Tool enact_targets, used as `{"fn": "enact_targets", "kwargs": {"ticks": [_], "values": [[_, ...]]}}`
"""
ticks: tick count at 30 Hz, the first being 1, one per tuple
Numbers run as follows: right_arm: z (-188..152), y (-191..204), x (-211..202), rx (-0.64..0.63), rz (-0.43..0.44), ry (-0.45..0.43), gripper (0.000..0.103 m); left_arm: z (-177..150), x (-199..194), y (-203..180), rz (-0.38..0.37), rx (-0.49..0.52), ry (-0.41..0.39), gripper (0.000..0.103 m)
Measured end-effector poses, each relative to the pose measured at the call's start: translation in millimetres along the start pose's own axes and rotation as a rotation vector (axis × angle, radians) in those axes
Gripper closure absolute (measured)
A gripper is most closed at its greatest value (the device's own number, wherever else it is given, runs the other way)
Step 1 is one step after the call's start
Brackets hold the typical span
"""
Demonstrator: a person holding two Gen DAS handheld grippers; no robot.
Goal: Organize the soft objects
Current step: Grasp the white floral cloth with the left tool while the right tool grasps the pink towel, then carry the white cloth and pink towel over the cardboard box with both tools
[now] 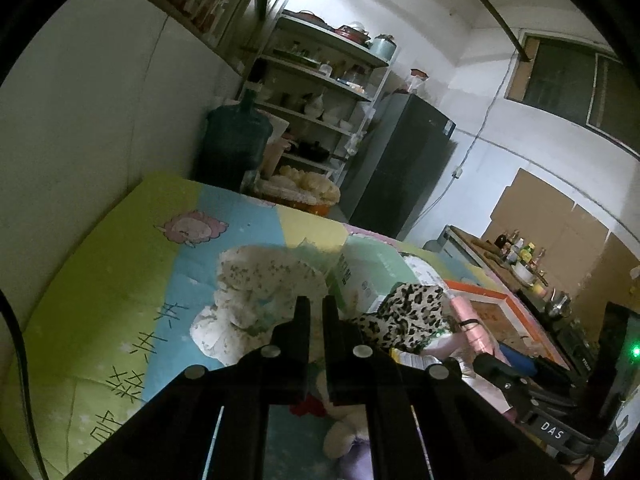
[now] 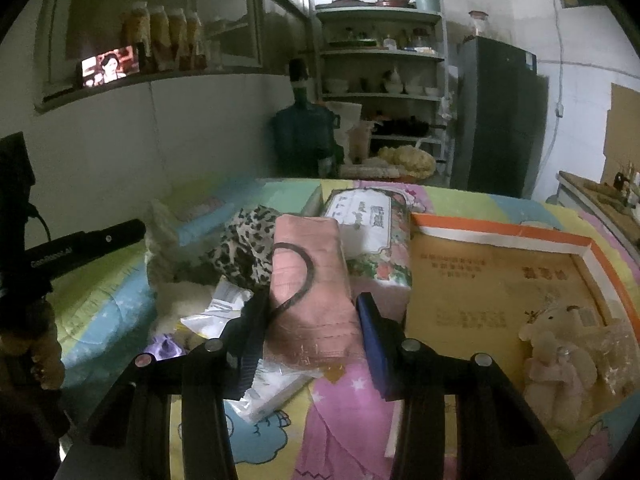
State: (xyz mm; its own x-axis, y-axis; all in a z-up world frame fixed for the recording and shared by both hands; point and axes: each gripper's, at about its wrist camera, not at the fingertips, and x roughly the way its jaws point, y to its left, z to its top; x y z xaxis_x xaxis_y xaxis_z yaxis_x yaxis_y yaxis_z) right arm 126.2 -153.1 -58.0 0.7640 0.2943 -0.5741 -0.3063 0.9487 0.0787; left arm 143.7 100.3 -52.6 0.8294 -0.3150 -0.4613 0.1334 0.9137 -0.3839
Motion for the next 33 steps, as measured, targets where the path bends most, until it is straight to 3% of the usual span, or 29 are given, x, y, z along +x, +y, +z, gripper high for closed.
{"fn": "enact_targets", "kwargs": {"ticks": [4, 6, 8, 9, 14, 23, 24, 28, 33], "values": [[0, 0, -7, 0.003, 0.007, -0.013, 0.057, -1, 2, -2, -0.036, 0.008, 0.025, 0.097], [0, 0, -9, 0.006, 0.015, -0.016, 0.057, -3, 9, -5, -0.002, 0.008, 0.046, 0.089], [0, 1, -9, 0.005, 0.019, -0.018, 0.057, -5, 16, -8, 0.04, 0.014, 0.061, 0.068], [0, 1, -10, 0.006, 0.022, -0.02, 0.057, -6, 20, -8, 0.054, 0.008, 0.067, 0.067], [-3, -2, -13, 0.016, 0.034, -0.027, 0.057, -9, 38, -6, 0.132, -0.012, 0.111, 0.066], [-6, -10, -13, 0.043, 0.059, -0.03, 0.057, -7, 57, -5, 0.162, -0.012, 0.143, 0.066], [-7, -10, -13, 0.044, 0.062, -0.03, 0.057, -6, 56, -6, 0.158, -0.013, 0.141, 0.067], [-8, -13, -13, 0.052, 0.072, -0.031, 0.057, -7, 57, -4, 0.14, -0.016, 0.142, 0.094], [-9, -12, -13, 0.06, 0.081, -0.03, 0.057, -9, 44, -3, 0.135, 0.008, 0.101, 0.1]]}}
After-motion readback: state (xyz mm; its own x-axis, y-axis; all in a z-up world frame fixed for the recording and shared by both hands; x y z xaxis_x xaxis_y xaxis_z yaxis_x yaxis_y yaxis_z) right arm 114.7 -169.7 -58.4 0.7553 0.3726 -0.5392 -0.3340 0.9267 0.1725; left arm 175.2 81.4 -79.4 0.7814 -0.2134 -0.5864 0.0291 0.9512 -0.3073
